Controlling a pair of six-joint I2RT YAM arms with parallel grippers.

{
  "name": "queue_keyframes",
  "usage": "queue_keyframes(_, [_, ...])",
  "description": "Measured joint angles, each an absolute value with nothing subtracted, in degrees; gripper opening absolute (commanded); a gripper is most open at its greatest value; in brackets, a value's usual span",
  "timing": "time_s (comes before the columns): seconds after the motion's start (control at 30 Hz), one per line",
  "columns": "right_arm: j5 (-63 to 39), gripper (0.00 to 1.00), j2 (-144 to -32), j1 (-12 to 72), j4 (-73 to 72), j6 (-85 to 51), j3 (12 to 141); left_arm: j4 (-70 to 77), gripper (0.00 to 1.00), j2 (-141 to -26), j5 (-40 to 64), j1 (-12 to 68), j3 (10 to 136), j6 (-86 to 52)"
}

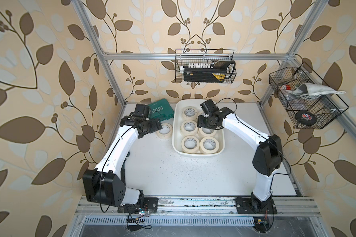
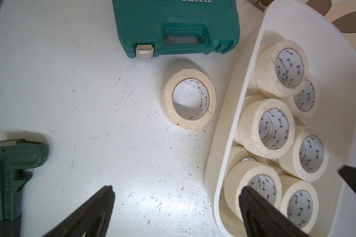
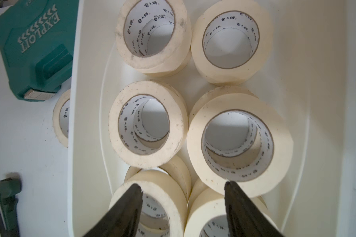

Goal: Take out the art tape in the storage box
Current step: Place the art tape at the center of the board, then pick up the art tape from the storage box.

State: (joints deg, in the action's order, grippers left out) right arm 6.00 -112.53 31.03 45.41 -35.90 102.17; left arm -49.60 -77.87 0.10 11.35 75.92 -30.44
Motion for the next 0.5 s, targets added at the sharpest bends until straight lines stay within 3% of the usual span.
queue_keyframes(0.5, [7.3,0.68,-133.0,29.4,47.4,-40.7,125.8,-52.5,0.99,-71.2,2.1,11.4,72.5,-28.8])
